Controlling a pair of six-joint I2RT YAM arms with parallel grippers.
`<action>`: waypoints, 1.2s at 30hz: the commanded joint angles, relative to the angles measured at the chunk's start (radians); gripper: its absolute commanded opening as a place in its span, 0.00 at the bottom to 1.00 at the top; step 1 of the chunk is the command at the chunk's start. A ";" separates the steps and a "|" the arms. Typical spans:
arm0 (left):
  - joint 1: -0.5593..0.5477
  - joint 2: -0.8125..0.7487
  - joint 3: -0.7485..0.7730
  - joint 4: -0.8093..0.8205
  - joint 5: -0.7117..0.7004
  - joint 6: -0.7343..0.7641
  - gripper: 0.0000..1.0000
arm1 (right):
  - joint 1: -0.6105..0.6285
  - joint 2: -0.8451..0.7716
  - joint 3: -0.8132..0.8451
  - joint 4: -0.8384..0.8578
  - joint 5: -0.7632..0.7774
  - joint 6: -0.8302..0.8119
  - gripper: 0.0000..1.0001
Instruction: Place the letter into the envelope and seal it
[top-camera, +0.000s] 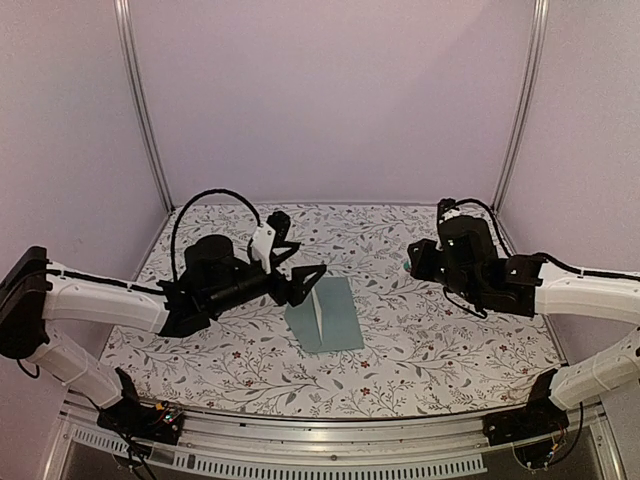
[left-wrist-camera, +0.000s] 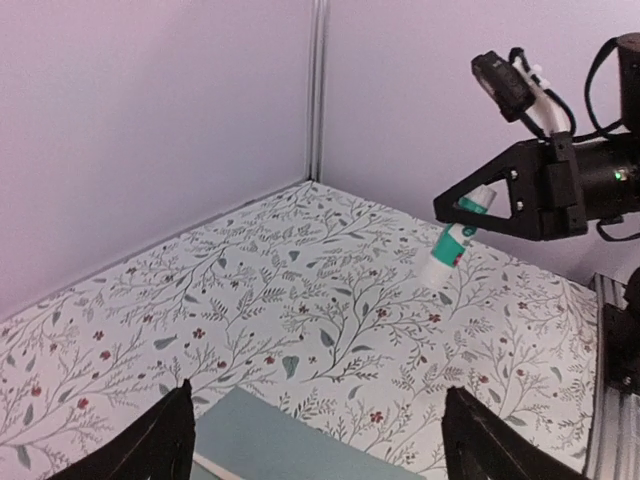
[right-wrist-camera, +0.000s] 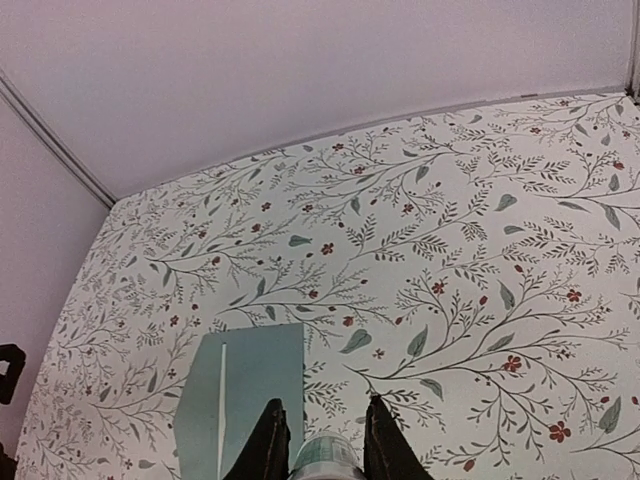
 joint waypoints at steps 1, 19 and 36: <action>0.014 0.009 0.019 -0.339 -0.178 -0.216 0.84 | -0.068 0.071 -0.031 -0.089 0.020 -0.051 0.00; 0.106 0.051 -0.018 -0.433 -0.091 -0.350 0.82 | -0.152 0.552 -0.110 0.091 -0.099 0.034 0.00; 0.138 0.076 -0.013 -0.444 -0.020 -0.356 0.81 | -0.151 0.213 -0.073 -0.076 -0.133 -0.033 0.67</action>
